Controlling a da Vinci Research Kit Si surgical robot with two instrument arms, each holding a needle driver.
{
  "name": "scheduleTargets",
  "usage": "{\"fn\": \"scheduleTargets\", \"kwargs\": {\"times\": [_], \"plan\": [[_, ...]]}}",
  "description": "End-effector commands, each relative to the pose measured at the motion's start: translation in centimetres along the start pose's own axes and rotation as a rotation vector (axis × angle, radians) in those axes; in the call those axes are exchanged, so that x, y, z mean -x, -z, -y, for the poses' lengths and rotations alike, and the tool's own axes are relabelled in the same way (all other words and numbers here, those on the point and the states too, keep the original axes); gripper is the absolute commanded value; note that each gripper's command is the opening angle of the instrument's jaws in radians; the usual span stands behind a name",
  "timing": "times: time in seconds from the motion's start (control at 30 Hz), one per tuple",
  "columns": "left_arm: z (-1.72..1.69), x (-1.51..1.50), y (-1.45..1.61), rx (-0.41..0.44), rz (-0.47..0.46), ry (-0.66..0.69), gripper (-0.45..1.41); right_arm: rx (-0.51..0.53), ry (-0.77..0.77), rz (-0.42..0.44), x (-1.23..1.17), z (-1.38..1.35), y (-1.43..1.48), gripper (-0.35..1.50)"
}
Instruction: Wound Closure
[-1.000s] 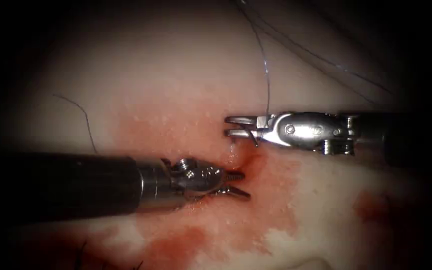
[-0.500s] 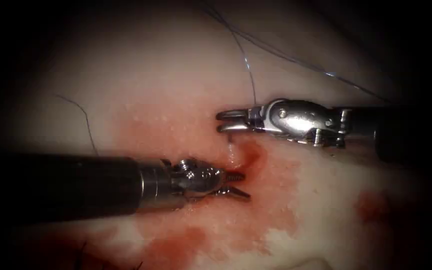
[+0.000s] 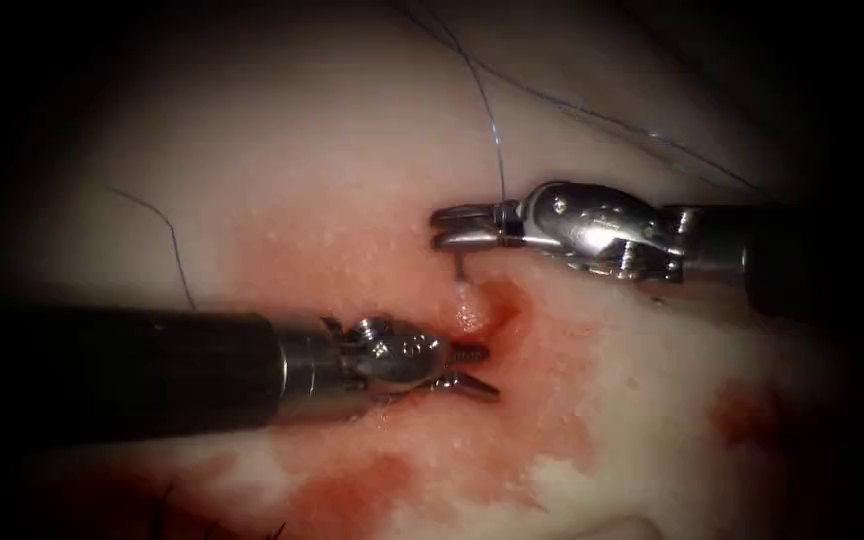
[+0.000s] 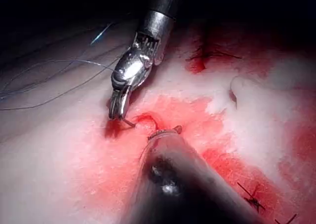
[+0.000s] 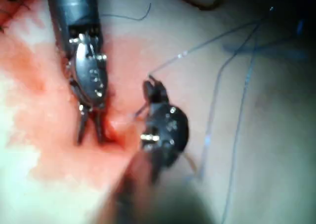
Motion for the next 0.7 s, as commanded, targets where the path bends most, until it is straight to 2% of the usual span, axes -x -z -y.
{"fn": "scheduleTargets", "kwargs": {"times": [0.03,0.37,0.7], "plan": [[0.01,0.0,-0.08,0.0,0.0,-0.001,0.37,0.0,-0.005,0.0,-0.01,-0.05,-0.1,-0.35],[0.01,0.0,-0.08,0.0,0.003,0.0,0.37,0.004,-0.007,0.005,-0.03,-0.12,-0.12,-0.35],[0.01,0.0,-0.08,0.0,0.003,-0.001,0.37,0.008,-0.099,0.029,-0.04,-0.21,-0.14,-0.35]]}}
